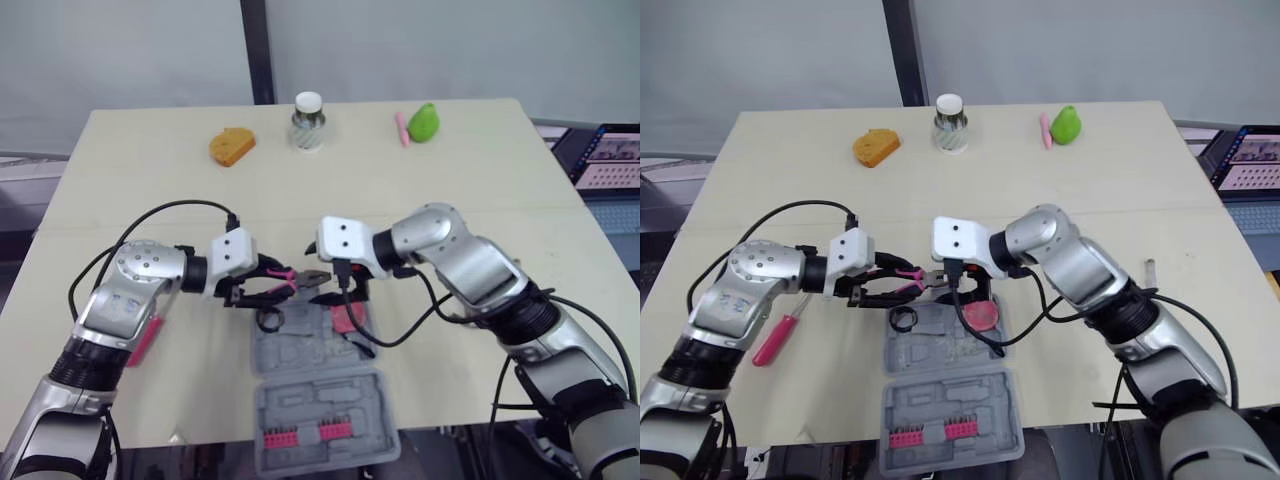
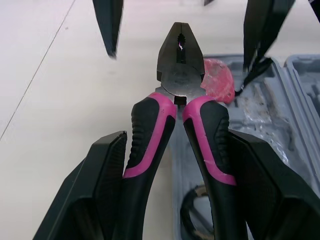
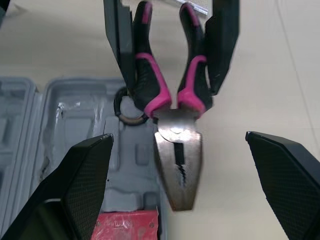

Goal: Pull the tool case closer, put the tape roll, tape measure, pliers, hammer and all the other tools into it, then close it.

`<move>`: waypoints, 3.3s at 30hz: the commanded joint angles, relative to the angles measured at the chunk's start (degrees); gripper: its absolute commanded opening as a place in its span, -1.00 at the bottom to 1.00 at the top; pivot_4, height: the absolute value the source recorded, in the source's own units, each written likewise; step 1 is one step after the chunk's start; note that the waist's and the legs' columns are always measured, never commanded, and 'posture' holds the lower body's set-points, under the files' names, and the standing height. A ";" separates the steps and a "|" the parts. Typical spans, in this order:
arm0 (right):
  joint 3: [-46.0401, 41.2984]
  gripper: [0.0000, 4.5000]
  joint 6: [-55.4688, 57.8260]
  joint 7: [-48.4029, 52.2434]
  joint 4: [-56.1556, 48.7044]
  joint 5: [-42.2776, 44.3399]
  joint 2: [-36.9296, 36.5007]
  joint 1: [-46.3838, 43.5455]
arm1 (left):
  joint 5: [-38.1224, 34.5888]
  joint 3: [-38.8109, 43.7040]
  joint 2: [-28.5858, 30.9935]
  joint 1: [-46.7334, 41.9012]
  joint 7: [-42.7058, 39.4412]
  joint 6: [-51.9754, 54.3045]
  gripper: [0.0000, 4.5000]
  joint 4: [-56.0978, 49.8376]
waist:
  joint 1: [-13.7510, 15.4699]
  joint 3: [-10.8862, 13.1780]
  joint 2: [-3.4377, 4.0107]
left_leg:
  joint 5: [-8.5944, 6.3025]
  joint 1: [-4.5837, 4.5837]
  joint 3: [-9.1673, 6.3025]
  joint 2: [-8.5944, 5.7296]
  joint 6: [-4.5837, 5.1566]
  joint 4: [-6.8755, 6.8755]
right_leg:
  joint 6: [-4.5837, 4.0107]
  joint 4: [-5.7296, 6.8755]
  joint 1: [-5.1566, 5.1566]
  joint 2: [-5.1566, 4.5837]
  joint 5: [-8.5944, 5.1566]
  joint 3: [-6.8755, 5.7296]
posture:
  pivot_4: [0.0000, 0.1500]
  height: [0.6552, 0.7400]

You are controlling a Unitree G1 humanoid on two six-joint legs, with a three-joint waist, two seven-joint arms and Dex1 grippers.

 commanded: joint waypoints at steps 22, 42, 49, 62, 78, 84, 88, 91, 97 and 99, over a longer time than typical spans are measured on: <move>0.13 -0.58 -0.41 2.37 0.69 -5.83 2.80 -0.33 | -1.85 1.25 -2.05 -0.19 0.85 1.74 0.16 -3.43 | -0.18 0.00 0.00 | 0.00 0.00 -0.01 0.00 0.00 0.03 | 0.00 0.04 -0.04 0.00 0.00 0.06 | 1.00 1.00; -4.65 -0.58 -0.50 4.10 -18.41 -3.75 -8.61 13.27 | -7.78 26.66 5.39 37.47 -3.15 -11.75 1.00 -14.71 | -0.11 0.00 0.00 | -0.01 0.07 0.00 0.06 -0.02 -0.01 | 0.00 0.03 -0.05 0.00 0.00 0.11 | 1.00 1.00; -1.82 -0.58 4.85 3.32 -24.57 -5.72 -10.36 15.37 | -7.63 32.64 1.61 55.14 -5.82 -24.80 1.00 -14.07 | 0.79 -0.03 -0.04 | -0.02 0.06 0.03 0.00 -0.01 0.09 | -0.01 -0.07 0.05 -0.04 0.00 0.25 | 1.00 1.00; 4.61 -0.58 12.11 -0.08 -27.84 -9.18 -8.46 15.14 | -9.22 34.53 -3.37 65.30 -2.77 -32.45 1.00 -14.26 | 1.44 -0.08 -0.14 | -0.02 0.08 0.24 0.03 -0.01 0.09 | -0.05 -0.28 0.06 -0.04 -0.02 0.30 | 1.00 1.00; 7.42 -0.58 12.74 -3.10 -24.73 -11.47 -6.13 14.53 | -10.05 33.60 -2.94 66.70 -0.88 -30.52 1.00 -16.76 | 1.37 -0.09 -0.15 | -0.02 0.08 0.27 0.04 -0.01 0.08 | -0.06 -0.28 0.05 -0.04 -0.03 0.31 | 1.00 1.00; 8.28 -0.58 11.58 -4.02 -22.40 -12.72 -5.60 14.91 | -9.80 33.47 -2.68 66.27 -0.26 -29.55 1.00 -17.01 | 1.39 -0.10 -0.16 | -0.03 0.09 0.29 0.04 -0.01 0.09 | -0.06 -0.28 0.04 -0.04 -0.03 0.31 | 1.00 1.00; 8.81 -0.58 11.30 -4.32 -21.80 -13.26 -5.21 15.19 | -9.73 33.42 -2.56 65.87 0.04 -29.02 1.00 -16.89 | 1.35 -0.10 -0.16 | -0.02 0.09 0.30 0.04 -0.01 0.08 | -0.06 -0.28 0.04 -0.04 -0.03 0.30 | 1.00 1.00; 9.13 -0.58 10.98 -4.28 -21.54 -13.53 -5.05 15.47 | -9.69 33.26 -2.42 65.63 0.28 -28.69 1.00 -16.93 | 1.37 -0.10 -0.16 | -0.03 0.09 0.30 0.04 -0.01 0.08 | -0.06 -0.28 0.04 -0.04 -0.03 0.31 | 1.00 1.00; 9.15 -0.58 10.78 -4.13 -21.11 -13.93 -4.50 15.41 | -9.41 33.10 -2.41 65.26 0.57 -28.43 1.00 -16.61 | 1.35 -0.10 -0.16 | -0.02 0.09 0.30 0.05 -0.01 0.08 | -0.06 -0.28 0.04 -0.04 -0.03 0.31 | 1.00 1.00; 9.15 -0.58 10.71 -4.08 -20.96 -14.03 -4.37 15.40 | -9.29 33.04 -2.42 65.11 0.57 -28.41 1.00 -16.48 | 1.34 -0.10 -0.16 | -0.02 0.10 0.30 0.05 -0.01 0.08 | -0.06 -0.28 0.03 -0.04 -0.03 0.31 | 1.00 1.00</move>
